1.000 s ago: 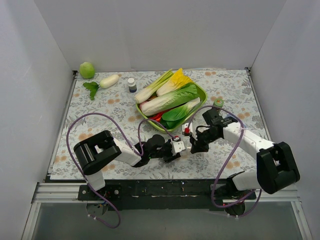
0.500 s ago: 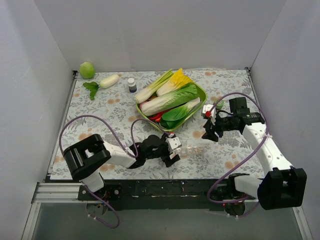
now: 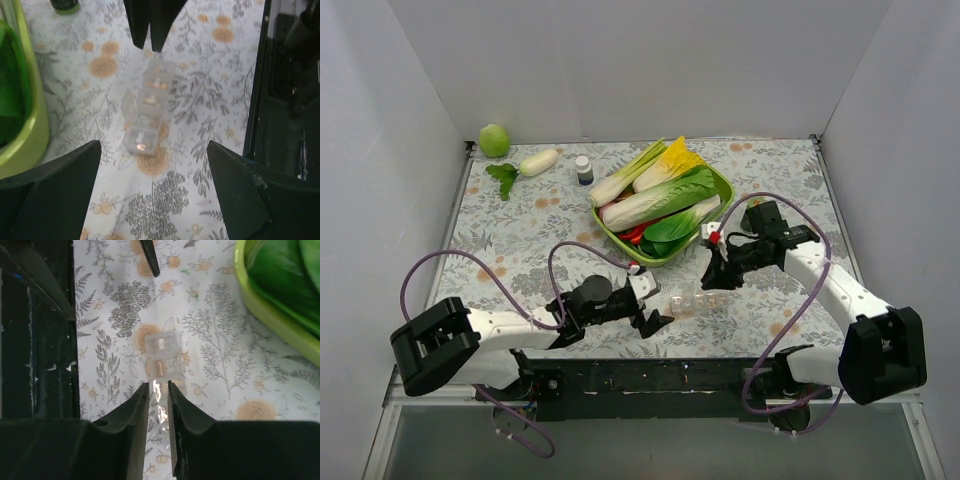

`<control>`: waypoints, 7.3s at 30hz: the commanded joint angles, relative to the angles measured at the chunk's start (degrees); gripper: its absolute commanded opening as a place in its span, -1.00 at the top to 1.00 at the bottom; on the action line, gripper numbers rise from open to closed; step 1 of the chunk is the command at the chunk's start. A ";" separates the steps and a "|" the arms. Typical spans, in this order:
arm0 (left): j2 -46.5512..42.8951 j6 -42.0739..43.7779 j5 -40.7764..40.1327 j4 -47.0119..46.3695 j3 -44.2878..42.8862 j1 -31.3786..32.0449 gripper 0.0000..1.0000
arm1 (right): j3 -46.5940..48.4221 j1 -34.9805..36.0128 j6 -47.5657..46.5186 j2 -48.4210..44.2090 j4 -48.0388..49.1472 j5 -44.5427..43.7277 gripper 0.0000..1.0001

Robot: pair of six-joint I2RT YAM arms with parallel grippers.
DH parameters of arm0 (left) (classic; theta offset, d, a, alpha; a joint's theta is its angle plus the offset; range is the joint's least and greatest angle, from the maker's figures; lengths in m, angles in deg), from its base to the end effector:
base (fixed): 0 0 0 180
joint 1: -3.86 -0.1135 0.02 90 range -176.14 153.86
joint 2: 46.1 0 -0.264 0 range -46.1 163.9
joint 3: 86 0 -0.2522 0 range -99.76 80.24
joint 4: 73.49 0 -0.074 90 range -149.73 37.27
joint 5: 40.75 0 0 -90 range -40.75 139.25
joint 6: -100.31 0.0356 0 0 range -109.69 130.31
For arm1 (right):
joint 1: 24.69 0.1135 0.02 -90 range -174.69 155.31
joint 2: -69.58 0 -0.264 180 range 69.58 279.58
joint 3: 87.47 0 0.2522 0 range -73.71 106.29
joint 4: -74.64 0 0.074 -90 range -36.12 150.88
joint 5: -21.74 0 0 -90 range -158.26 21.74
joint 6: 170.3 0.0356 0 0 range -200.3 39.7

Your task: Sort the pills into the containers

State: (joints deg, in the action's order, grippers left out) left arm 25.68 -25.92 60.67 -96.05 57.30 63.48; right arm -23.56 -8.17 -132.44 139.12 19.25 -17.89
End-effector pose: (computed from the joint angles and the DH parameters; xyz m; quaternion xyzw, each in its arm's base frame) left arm 0.1204 -0.2194 0.1957 0.2183 0.7474 -0.5142 0.3597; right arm 0.2084 0.0904 0.2515 -0.5820 0.6635 0.3230 0.3416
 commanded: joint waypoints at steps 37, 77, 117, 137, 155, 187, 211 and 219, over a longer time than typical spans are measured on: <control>27.97 14.96 2.73 -3.32 -6.59 0.50 0.60 | 3.81 8.01 14.16 23.53 15.78 -7.29 0.84; -17.55 -22.57 -18.64 31.00 -13.00 -10.79 -0.97 | -11.66 -20.55 17.42 -9.25 26.77 8.95 -0.63; -28.90 -28.02 -9.57 42.47 -8.88 -20.24 -0.97 | 6.10 -23.20 34.48 17.02 40.13 -23.82 -0.90; -29.51 -17.22 12.29 30.70 -2.03 -20.15 -0.96 | 2.41 -17.57 12.30 14.50 32.45 -13.66 0.50; -9.59 -2.45 10.02 24.72 -9.05 -10.40 -0.96 | -2.70 -2.19 -5.16 11.85 15.36 -2.73 -0.12; 32.44 25.68 12.67 24.53 -40.60 -6.62 -0.78 | -5.68 -18.53 -13.69 2.62 7.09 12.21 -0.82; 19.63 -0.59 7.30 15.50 -35.18 -6.27 1.00 | -1.38 -19.24 -29.69 0.25 -7.32 14.14 -0.84; 8.90 -15.16 1.24 4.86 -24.18 -6.27 1.00 | 3.29 -12.66 -23.29 -3.00 -10.85 14.67 -0.84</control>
State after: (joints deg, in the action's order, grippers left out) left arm 39.65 -31.34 65.81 -83.09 28.93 56.97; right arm -22.64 -25.57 -159.50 138.57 11.06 -5.20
